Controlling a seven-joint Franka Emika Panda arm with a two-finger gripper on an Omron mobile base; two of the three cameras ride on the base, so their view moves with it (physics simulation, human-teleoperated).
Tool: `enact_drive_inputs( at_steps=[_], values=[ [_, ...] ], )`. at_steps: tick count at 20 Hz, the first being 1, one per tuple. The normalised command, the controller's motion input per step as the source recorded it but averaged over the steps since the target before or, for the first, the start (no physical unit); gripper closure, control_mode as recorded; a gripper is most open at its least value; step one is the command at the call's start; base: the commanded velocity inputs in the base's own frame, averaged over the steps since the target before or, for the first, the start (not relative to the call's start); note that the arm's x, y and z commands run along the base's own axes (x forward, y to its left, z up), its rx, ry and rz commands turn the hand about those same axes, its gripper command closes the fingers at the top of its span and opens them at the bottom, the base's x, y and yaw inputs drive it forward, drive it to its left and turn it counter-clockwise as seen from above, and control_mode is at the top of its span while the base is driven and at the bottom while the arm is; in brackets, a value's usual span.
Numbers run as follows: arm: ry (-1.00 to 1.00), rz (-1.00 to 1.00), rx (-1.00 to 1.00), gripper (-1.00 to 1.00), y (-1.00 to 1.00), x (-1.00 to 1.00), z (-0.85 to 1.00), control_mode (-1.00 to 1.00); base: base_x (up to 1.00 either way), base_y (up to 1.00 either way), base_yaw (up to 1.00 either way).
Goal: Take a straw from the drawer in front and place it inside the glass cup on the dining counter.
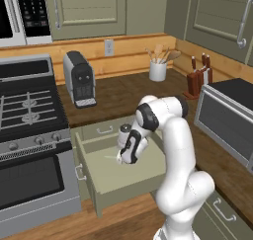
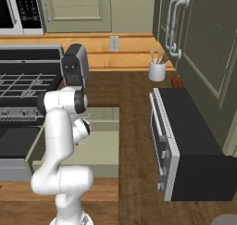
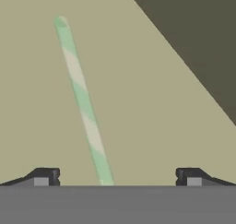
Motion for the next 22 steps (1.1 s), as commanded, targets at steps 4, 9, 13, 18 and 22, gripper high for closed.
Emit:
enact_drive_inputs(
  at_steps=[4, 9, 13, 18, 22],
  values=[
    [0.0, 0.03, -0.08, -1.0, 0.14, 0.0, -0.4, -1.0, 0.0, 0.0, 0.0],
    [0.01, 0.03, -0.02, -1.0, 0.02, 0.09, -0.33, -1.0, 0.0, 0.0, 0.0],
    [0.07, 0.11, 0.0, -1.0, 0.0, 0.06, -0.34, -1.0, 0.0, 0.0, 0.0],
    [0.05, 0.13, 0.0, -1.0, 0.0, 0.0, -0.45, -1.0, 0.0, 0.0, 0.0],
    [0.02, 0.1, 0.0, -1.0, 0.0, 0.0, -0.47, -1.0, 0.0, 0.0, 0.0]
  ],
)
